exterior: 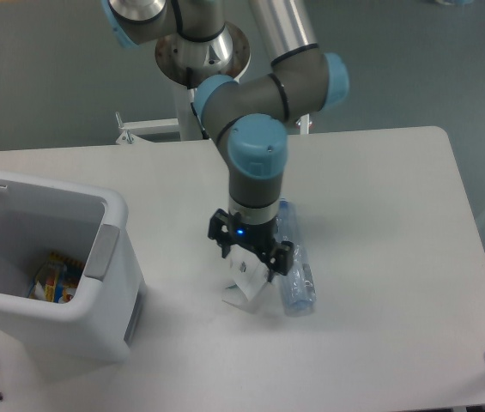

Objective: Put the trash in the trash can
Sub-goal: 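Lower the gripper and close it on the crumpled white paper, then lift the paper and carry it over the white trash bin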

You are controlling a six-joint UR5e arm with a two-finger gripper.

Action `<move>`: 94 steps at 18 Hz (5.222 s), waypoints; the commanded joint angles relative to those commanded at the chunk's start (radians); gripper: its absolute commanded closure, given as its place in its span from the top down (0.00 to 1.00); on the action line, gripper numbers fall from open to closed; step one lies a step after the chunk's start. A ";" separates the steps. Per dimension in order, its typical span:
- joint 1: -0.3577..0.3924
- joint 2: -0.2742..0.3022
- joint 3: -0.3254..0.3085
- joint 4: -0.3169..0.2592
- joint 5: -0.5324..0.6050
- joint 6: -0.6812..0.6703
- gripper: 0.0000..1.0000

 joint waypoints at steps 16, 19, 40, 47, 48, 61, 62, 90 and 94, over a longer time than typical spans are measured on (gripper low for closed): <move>-0.003 -0.040 0.011 0.003 0.002 0.005 0.00; -0.003 -0.038 0.012 0.003 0.005 0.006 0.00; -0.002 -0.035 0.020 0.005 0.011 0.008 0.00; 0.028 -0.037 0.096 -0.008 -0.014 -0.005 0.00; 0.038 -0.037 0.103 -0.009 -0.032 -0.005 0.00; 0.087 -0.009 0.236 -0.020 -0.204 -0.113 0.00; 0.086 -0.005 0.259 -0.020 -0.234 -0.142 0.00; -0.156 0.248 0.339 -0.020 -0.469 -0.502 0.00; -0.207 0.262 0.325 -0.020 -0.466 -0.503 0.00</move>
